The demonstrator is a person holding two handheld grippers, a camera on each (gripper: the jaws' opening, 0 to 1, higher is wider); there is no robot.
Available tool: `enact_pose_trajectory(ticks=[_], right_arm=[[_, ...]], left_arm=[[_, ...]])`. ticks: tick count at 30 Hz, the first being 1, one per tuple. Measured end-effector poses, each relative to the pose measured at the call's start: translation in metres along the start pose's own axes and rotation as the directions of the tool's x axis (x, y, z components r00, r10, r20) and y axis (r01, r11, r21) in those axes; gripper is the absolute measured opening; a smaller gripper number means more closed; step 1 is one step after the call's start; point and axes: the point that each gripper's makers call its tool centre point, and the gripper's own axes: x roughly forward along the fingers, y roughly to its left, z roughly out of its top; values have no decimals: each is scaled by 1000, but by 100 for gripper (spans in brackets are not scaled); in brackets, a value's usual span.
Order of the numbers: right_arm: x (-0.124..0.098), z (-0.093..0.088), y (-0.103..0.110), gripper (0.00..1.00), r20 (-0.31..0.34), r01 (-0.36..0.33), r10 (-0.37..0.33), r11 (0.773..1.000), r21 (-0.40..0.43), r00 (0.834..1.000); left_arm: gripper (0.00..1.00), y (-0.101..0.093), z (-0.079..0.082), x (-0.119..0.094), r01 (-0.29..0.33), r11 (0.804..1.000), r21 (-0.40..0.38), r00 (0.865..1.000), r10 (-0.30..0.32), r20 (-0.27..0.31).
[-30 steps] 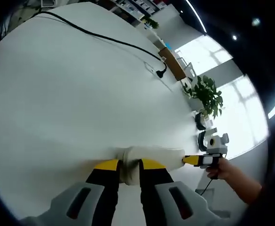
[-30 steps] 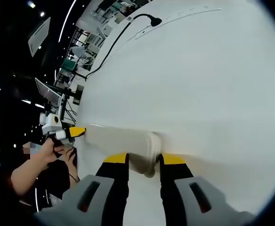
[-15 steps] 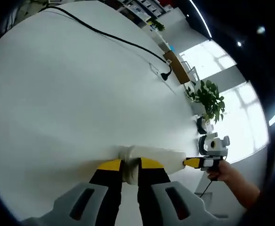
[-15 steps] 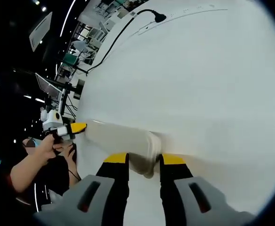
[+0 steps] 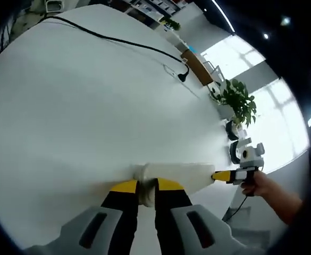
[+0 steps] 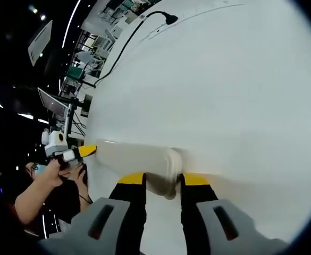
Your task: Arrange the utensils inside the cutlery case until each visible utensil rests in its matching compartment.
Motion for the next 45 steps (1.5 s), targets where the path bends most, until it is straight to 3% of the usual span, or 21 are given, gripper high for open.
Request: enact_pose_trajectory(ticks=[3,5,11,15,17,20,22,24,26,27,29,31,34,35,37,39,41,43,44,45], right_arm=[[-5,-16,-1,21,-2,35,-35,998,-58,999],[-10,-29,-2,21,23,43,-42,998,-39,999],[-17,-47,-4,21,65,58,-55,998,-40,996],[-19,-51,-6,21,80,63,-61,998,-23,995],[-17,-49,-7,22,90,64,-63,998,-13,994],[-17,-49,-7,22,99,61,-62,998,10,993],[-17,-50,-6,23,101,64,-65,998,19,993],[-18,-46,-6,23,116,81,-78,997,-18,990],[-20,-45,-4,23,132,99,-94,995,-33,987],[-21,-44,-2,26,143,93,-85,994,-49,986],[-25,-41,-3,38,168,110,-96,991,-72,981],[-34,-37,-4,45,207,140,-118,985,-99,971],[-51,-32,7,48,256,119,-81,983,-139,963],[-59,-26,8,49,296,135,-78,975,-176,952],[-67,-27,8,52,299,162,-93,963,-216,950],[-80,-23,12,57,347,206,-98,935,-290,933],[-93,-27,26,60,368,211,-70,909,-359,927],[-107,-31,41,62,394,228,-35,861,-454,918],[-117,-32,53,63,430,243,0,825,-511,903],[-123,-33,57,63,449,265,4,802,-535,893]], left_arm=[[10,-4,-14,-5,-14,999,37,1000,14,2],[11,-6,-22,-8,-5,998,58,1000,4,12],[11,-8,-40,-14,7,1000,12,997,-8,81],[12,-9,-45,-16,13,1000,-17,993,-11,116],[12,-8,-44,-15,29,996,-86,987,-15,159],[15,-4,-42,-12,43,992,-118,983,-21,184],[18,-6,-44,-10,44,993,-106,981,-23,191],[25,-10,-53,-4,57,996,-64,989,-48,137],[26,-7,-50,-5,65,993,-97,983,-47,179],[30,-11,-46,-8,97,986,-136,975,-67,213],[41,-12,-31,-17,111,983,-144,948,-61,312],[50,-11,-25,-26,64,995,-74,947,-38,318],[59,-14,-19,-39,0,996,85,952,-26,304],[60,-16,-18,-44,-13,990,140,953,-30,300],[59,-16,-16,-54,-46,981,187,950,-15,311],[58,-21,-14,-66,-75,962,261,943,-17,332],[62,-28,-16,-73,-63,961,270,945,-30,326],[64,-44,-18,-87,-55,941,334,938,-66,340],[67,-51,-16,-93,-60,928,369,930,-83,359],[70,-63,-20,-101,-55,916,397,927,-101,362]])
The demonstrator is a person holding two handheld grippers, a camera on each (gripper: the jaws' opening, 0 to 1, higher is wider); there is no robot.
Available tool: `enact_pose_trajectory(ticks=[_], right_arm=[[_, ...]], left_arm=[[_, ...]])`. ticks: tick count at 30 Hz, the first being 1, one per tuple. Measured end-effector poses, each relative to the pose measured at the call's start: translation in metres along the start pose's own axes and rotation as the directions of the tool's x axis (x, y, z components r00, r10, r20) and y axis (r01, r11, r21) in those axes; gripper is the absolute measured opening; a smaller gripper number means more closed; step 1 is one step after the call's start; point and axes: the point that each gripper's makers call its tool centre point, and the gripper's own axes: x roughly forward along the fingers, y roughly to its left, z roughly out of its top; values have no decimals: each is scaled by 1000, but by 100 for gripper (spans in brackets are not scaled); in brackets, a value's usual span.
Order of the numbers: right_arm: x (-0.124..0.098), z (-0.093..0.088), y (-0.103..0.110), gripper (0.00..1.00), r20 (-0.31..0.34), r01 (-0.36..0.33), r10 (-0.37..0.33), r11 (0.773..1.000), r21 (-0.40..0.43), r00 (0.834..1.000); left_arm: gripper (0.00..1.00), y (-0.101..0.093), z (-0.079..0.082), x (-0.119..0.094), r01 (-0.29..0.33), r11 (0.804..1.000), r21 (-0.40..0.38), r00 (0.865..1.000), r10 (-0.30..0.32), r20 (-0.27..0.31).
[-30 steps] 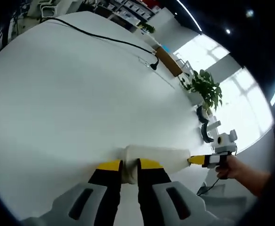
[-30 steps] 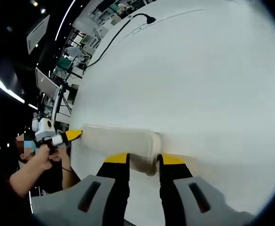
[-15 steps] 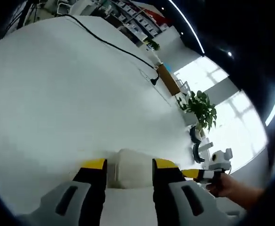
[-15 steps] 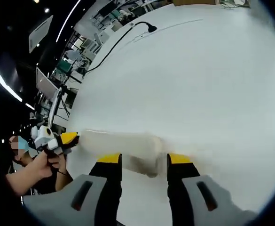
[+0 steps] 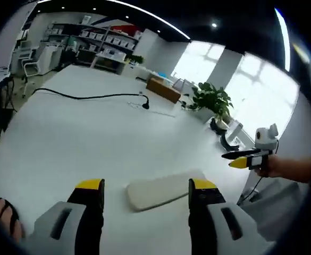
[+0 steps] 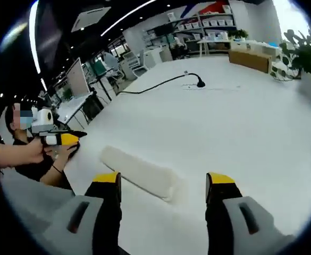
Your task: Arrange the utensils inside the cutlery case until each visible utensil rests in its matching compartment.
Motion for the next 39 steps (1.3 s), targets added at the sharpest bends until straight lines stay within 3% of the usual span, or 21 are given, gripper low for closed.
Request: enact_pose_trajectory(ticks=[3,5,7,8,10,11,12,16,19,21,24,26,27,30,33,36,39], right_arm=[[-21,15,16,64,85,-18,23,998,-63,996],[-39,25,29,65,145,-27,42,994,-107,988],[-58,30,40,67,165,-16,45,985,-173,985],[-70,34,48,67,186,-14,52,980,-198,981],[-91,41,59,68,224,-13,58,980,-197,973],[-99,47,63,70,253,-21,71,980,-196,965],[-109,51,69,72,280,-24,83,977,-210,956],[-148,55,80,79,320,-9,86,972,-235,944],[-169,52,86,79,341,3,97,960,-281,935],[-177,51,88,79,356,-3,111,957,-288,928],[-187,46,88,76,367,-9,116,960,-280,923],[-190,43,89,73,368,-2,115,955,-295,922],[-192,42,91,73,370,-4,123,952,-306,921],[-194,38,94,80,353,-36,151,950,-311,923],[-199,33,95,71,367,-55,162,957,-285,916],[-196,21,91,66,330,-18,125,951,-309,936],[-194,13,92,72,307,-1,107,945,-328,946]], left_arm=[[80,-21,20,-19,18,997,73,997,-23,68],[79,-30,32,-34,-13,991,135,993,-2,114],[76,-36,37,-46,-41,980,194,993,19,114],[72,-36,35,-52,-68,974,217,995,50,85],[74,-58,40,-67,-9,987,160,996,-6,94],[78,-78,50,-78,47,989,140,986,-69,153],[80,-84,55,-89,44,988,146,981,-70,182],[89,-130,64,-129,99,966,239,962,-155,227],[95,-150,55,-148,83,946,313,959,-161,233],[96,-155,43,-156,41,944,326,973,-113,202],[96,-170,45,-164,43,953,301,959,-124,257],[95,-179,50,-167,67,971,229,949,-133,285],[95,-182,52,-169,68,971,229,947,-136,293],[96,-182,55,-173,22,974,223,950,-91,300],[96,-181,55,-175,-14,971,237,951,-60,302],[93,-180,51,-178,-51,965,256,955,-28,296],[87,-179,42,-179,-31,983,179,962,-19,272]])
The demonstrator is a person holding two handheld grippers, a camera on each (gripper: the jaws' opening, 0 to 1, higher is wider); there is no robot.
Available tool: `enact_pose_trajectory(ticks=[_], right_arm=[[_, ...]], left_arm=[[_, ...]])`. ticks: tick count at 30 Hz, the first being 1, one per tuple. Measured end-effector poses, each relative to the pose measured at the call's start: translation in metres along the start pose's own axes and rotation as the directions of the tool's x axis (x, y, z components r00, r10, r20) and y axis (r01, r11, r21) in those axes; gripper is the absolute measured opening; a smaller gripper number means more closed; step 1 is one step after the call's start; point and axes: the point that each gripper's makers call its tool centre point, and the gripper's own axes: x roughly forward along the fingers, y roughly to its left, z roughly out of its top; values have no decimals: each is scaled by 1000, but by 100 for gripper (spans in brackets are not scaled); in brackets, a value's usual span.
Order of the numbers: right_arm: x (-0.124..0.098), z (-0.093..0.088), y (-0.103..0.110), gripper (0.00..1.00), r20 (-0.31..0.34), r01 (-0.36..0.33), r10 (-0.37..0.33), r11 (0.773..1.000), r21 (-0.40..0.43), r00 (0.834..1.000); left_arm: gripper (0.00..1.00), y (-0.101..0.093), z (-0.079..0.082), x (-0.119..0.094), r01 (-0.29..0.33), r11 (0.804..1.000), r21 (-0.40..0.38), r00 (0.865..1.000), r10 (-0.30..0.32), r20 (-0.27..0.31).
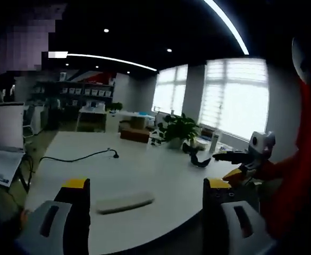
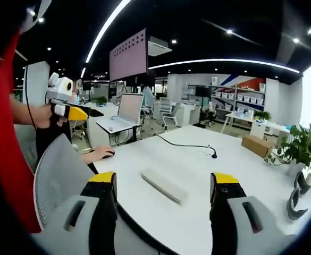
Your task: Arrange the utensils inside the cutlery case until each visible utensil rests in its matching compartment.
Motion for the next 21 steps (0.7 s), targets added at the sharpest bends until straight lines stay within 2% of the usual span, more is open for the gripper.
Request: enact_pose_trajectory(ticks=[2,4,7,10,14,21], right_arm=[[-2,-2,0,71,-9,4,-5,1000,-18,1000],[-3,-5,-3,67,-16,18,-18,999,-27,1000],[-5,-9,-8,63,-31,40,-41,999,-29,999],[-4,-10,-12,61,-40,54,-55,998,-37,998],[-1,-11,-15,59,-56,64,-68,996,-62,996],[5,-7,-15,58,-59,63,-67,996,-61,996]], left_arm=[[85,0,-3,-1,-3,1000,8,1000,3,1],[84,2,-5,-2,-25,998,56,1000,26,-16],[82,3,-1,-2,-28,998,61,1000,28,-7],[82,11,-6,-1,-59,995,81,997,63,-49],[82,8,-1,-3,-41,996,74,999,44,-31],[80,20,-3,-4,-66,995,81,996,70,-52]])
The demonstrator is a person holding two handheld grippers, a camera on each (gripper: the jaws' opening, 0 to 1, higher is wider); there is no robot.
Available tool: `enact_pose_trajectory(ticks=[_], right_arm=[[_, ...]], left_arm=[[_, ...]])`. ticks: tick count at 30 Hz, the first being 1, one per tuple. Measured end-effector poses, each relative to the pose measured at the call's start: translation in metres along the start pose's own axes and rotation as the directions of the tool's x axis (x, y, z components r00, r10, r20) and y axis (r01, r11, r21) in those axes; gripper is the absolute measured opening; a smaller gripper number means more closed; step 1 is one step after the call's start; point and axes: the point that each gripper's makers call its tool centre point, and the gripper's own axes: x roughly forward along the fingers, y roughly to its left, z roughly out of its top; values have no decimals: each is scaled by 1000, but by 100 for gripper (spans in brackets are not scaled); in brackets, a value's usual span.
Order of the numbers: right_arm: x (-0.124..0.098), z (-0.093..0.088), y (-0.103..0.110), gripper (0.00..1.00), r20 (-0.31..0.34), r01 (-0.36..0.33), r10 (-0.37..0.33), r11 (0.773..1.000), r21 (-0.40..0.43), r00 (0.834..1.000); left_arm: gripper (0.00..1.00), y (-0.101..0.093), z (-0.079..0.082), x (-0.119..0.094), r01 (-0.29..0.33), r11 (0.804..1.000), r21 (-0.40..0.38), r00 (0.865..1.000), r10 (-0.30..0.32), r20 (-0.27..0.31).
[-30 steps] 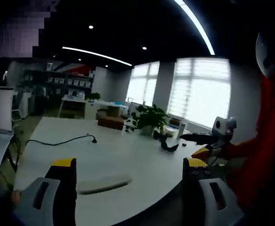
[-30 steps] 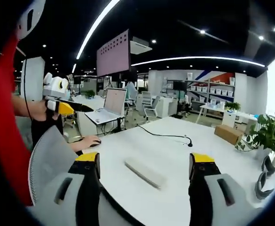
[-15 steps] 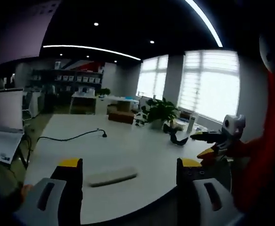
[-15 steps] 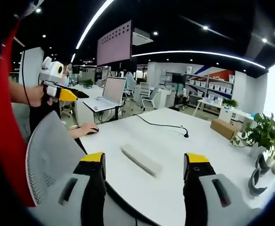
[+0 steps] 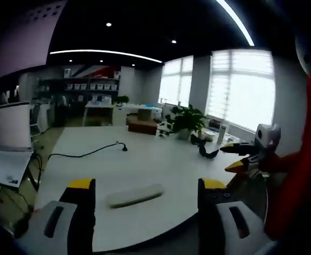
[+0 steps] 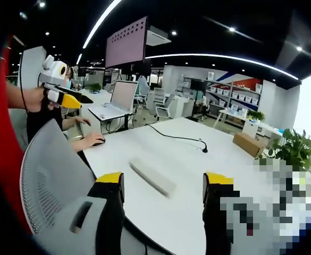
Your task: Arrange the utensils inside the cutlery case until each visible utensil rests in its matching compartment.
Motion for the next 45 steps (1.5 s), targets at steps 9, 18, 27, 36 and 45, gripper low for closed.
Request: enact_pose_trajectory(ticks=[9,18,27,36,45], right_arm=[[8,6,-3,58,-5,-9,9,1000,-18,1000],[6,6,-10,57,7,8,-8,1000,0,1000],[2,-3,-17,55,-9,35,-35,999,11,999],[2,4,-15,57,37,23,-26,998,66,999],[1,-5,-14,53,7,34,-35,999,34,999]], left_arm=[[82,8,8,1,-12,999,37,1000,12,8],[96,8,3,12,5,1000,5,1000,-5,-5],[99,4,13,20,18,1000,-14,999,-18,37],[100,7,20,14,33,997,-75,997,-27,70],[99,2,3,15,8,999,-33,1000,-7,18]])
